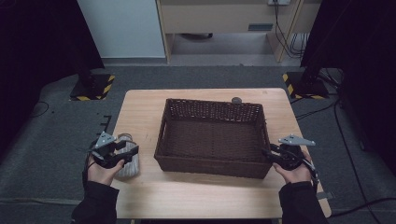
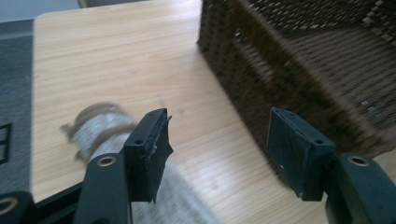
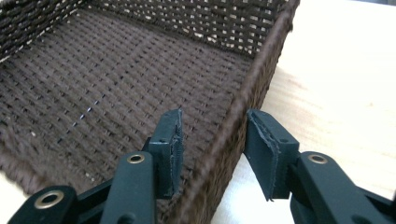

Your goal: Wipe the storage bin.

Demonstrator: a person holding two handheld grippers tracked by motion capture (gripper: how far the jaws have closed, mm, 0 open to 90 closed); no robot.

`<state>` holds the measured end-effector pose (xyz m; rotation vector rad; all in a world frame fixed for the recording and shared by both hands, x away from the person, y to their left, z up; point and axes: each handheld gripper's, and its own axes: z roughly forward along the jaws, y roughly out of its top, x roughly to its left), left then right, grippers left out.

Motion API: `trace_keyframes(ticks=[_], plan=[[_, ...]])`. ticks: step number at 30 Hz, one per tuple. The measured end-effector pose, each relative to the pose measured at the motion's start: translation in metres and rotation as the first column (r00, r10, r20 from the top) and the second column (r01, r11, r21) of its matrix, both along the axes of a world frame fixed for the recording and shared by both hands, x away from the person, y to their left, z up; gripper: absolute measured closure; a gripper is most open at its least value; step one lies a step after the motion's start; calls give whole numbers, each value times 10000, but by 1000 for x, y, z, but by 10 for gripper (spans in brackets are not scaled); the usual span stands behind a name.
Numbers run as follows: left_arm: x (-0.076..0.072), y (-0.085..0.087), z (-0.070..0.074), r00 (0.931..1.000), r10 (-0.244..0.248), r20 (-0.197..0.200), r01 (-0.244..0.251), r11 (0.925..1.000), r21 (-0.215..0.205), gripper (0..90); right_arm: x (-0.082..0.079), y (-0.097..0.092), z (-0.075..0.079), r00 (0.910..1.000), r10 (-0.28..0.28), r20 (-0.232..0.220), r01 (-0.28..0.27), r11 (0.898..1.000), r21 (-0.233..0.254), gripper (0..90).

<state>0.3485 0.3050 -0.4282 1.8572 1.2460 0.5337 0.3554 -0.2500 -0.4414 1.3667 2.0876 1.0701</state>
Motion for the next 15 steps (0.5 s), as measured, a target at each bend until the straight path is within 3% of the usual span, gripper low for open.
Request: trace_keyframes(ticks=[8, 15], plan=[[11, -28, 18, 9986, -495, 207, 498, 9987, -128, 383, -2, 1, -4, 9998, 115, -173, -118, 9998, -171, 590], [23, -62, 12, 9934, -1141, -95, 1141, 9935, -5, 422, -1, 2, -8, 9996, 74, -280, -79, 9998, -196, 631]])
